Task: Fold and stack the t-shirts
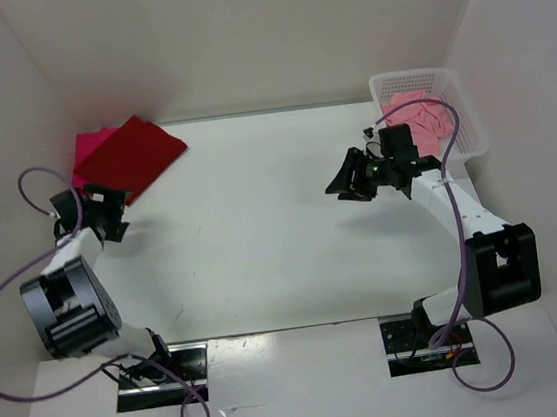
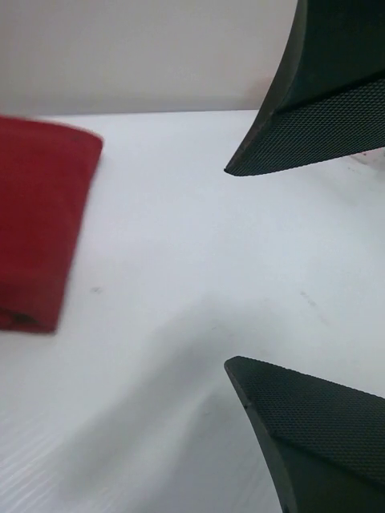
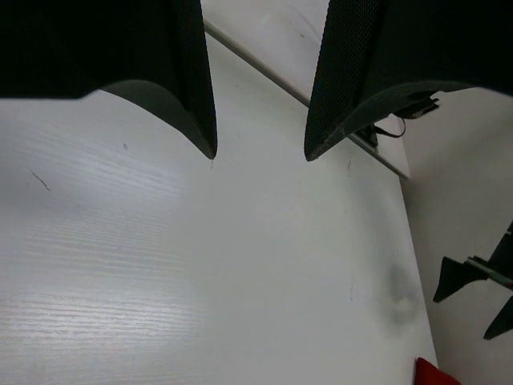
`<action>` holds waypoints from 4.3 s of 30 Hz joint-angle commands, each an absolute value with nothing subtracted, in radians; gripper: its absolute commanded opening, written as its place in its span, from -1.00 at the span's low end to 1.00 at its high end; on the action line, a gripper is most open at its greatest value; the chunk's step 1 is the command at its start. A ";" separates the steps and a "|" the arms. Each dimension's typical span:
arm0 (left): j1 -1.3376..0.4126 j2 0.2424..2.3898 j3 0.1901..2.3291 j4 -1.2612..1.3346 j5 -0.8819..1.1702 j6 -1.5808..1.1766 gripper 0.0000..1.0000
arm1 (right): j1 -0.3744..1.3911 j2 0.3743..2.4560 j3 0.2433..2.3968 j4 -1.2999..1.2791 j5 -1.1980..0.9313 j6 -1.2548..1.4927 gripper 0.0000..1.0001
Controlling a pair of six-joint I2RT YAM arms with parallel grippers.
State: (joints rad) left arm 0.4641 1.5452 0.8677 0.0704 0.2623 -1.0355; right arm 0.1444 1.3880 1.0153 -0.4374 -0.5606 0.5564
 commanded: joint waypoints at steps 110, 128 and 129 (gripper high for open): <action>-0.802 1.486 1.011 -0.293 0.164 -0.667 0.56 | 0.255 1.034 0.552 -0.380 -0.135 0.955 -0.46; -0.847 1.732 1.091 -0.284 0.147 -0.574 -0.05 | 0.350 0.946 0.362 -0.414 -0.104 1.120 -0.20; -0.847 1.732 1.101 -0.284 0.147 -0.586 -0.18 | 0.359 0.960 0.362 -0.404 -0.104 1.133 -0.18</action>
